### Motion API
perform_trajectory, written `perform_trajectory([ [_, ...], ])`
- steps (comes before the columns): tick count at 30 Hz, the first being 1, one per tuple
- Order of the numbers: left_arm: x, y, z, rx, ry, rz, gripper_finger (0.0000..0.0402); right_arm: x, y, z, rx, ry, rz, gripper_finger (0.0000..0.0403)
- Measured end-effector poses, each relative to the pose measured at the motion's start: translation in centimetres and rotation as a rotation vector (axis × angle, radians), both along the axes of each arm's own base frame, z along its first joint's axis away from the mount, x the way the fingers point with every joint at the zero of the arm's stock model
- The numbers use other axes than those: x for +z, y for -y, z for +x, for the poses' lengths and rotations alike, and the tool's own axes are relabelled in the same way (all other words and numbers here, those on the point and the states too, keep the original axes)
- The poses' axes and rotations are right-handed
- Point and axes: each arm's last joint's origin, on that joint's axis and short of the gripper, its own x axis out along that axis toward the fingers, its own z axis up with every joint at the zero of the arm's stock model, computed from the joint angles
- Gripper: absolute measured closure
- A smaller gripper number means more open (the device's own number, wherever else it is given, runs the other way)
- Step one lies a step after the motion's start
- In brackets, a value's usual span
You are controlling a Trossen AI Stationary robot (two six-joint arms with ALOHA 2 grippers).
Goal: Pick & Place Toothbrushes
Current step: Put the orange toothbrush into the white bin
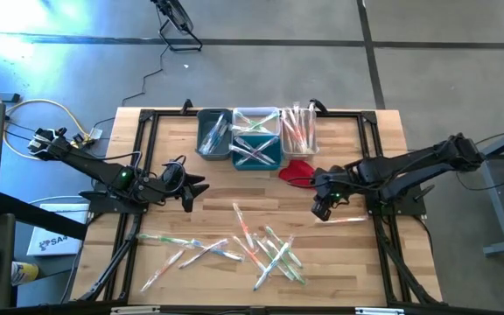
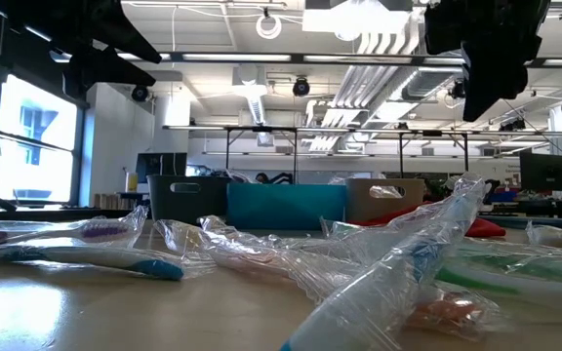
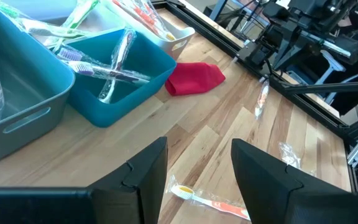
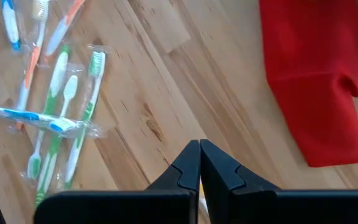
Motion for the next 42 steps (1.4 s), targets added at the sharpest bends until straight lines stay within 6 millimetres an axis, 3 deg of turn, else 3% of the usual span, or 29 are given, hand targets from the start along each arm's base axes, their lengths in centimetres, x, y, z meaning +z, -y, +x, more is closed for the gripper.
perform_trajectory([
  [6,0.0,0.0,0.0,0.0,0.0,0.0,0.0226,-0.5,-0.3,0.4,0.001,-0.02,-0.027,0.04],
  [28,0.0,0.0,0.0,0.0,-0.004,0.002,0.0226,-6.0,-3.3,2.2,0.155,-0.313,-0.068,0.0397],
  [32,-0.1,0.0,-0.1,0.0,-0.015,0.006,0.0226,-6.5,-3.6,2.3,0.206,-0.346,-0.039,0.0374],
  [42,-0.3,-0.1,-0.2,0.0,-0.04,0.017,0.0226,-6.9,-4.8,1.8,0.371,-0.36,-0.085,0.0264],
])
